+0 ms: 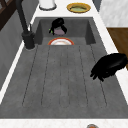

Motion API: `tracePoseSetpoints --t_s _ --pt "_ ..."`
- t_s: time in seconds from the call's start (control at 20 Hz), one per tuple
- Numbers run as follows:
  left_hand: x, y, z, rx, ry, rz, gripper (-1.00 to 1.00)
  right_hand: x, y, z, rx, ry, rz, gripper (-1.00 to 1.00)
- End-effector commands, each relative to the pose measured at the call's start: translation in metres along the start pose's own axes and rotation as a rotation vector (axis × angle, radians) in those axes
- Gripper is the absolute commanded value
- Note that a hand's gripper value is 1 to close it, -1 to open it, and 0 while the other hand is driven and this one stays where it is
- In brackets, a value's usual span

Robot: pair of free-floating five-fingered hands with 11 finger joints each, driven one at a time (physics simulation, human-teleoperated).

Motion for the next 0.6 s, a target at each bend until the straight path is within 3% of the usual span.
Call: tracePoseSetpoints --t_s 0.0,0.55 --pt "0.000 0.000 0.000 0.000 0.000 0.000 0.00 -0.011 -0.015 0.017 -0.018 0.031 -0.006 1.00" --pt "0.000 0.000 0.000 0.000 0.000 0.000 0.00 -0.050 -0.055 0.078 -0.013 0.034 -0.014 1.00"
